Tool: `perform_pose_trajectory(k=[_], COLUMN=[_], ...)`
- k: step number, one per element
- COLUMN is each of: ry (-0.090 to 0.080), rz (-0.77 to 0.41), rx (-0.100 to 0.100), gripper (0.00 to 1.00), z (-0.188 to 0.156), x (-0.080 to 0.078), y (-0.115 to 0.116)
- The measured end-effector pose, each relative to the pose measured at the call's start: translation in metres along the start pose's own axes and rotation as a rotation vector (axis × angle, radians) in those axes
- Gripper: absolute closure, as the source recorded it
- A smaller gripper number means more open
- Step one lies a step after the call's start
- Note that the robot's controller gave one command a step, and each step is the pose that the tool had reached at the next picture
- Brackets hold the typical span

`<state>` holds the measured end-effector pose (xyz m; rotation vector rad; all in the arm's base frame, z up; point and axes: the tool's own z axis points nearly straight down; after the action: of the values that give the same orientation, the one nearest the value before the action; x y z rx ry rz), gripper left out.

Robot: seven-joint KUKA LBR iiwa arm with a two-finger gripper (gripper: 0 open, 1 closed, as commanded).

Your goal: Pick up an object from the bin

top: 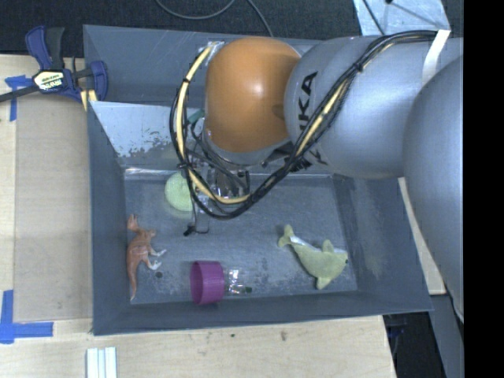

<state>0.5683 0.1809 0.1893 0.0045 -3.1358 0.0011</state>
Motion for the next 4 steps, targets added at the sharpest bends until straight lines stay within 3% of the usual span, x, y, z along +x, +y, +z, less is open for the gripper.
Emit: perform_pose_trajectory(k=[1,2,3,4], ry=[-0.009,-0.010,-0.007,-0.006], rz=[0.003,-0.287,-0.338,-0.540], rx=[-0.002,0.001,-0.001,0.001], gripper=[0.00,0.00,0.00,0.00], z=[-0.005,0.019,0.047,0.070], x=[-0.002,0.026,0.036,0.036], y=[-0.001,0.037,0.058,0.064])
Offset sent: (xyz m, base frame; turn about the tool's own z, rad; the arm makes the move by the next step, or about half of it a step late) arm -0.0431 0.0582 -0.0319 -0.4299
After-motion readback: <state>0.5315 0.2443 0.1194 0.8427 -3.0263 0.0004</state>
